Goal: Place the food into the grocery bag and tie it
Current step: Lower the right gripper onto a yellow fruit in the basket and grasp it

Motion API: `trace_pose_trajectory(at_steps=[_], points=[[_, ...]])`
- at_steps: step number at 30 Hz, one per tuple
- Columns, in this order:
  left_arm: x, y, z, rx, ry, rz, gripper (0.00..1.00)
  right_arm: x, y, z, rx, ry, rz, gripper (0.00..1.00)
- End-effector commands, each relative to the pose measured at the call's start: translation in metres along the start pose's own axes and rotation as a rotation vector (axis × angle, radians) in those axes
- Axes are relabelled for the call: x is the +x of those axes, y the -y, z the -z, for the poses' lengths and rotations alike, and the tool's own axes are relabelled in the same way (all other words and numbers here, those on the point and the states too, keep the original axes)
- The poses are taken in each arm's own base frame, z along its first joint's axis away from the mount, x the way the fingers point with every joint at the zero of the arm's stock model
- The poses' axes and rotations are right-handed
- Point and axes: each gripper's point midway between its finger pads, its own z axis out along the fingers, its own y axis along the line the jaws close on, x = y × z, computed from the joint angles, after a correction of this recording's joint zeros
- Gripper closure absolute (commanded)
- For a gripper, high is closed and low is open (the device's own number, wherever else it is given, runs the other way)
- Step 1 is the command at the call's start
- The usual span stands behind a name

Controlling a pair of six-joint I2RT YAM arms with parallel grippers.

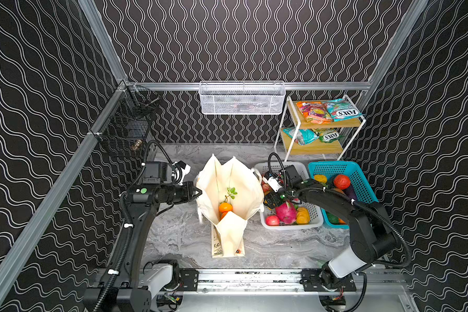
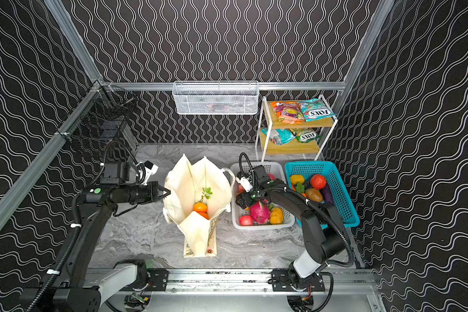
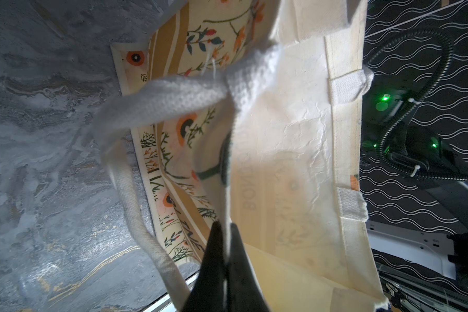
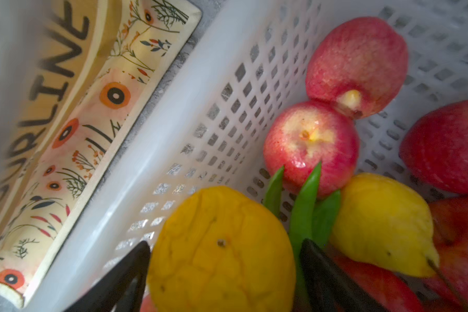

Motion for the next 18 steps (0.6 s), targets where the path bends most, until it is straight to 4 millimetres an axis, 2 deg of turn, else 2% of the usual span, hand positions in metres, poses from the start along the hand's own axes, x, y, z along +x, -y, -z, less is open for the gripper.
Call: trace_pose_trajectory(at_steps=[1,4,10,14,18], points=[[-0.004,0.003,0.002,0.007,0.012,-0.023,1.0,-0.008,0.005,-0.002,0.018,0.019,-0.018,0.15],[-0.004,0.003,0.002,0.005,0.01,-0.025,1.0,-0.01,0.006,-0.001,0.019,0.025,-0.03,0.18],[-0.004,0.004,0.003,0.004,0.01,-0.028,1.0,-0.017,0.005,0.011,0.031,0.043,-0.054,0.32],[-0.003,0.003,0.004,0.001,0.014,-0.028,1.0,-0.02,0.004,0.025,0.042,0.063,-0.08,0.33],[-0.001,0.004,0.005,0.003,0.019,-0.027,1.0,-0.026,0.002,0.051,0.077,0.11,-0.109,0.35]])
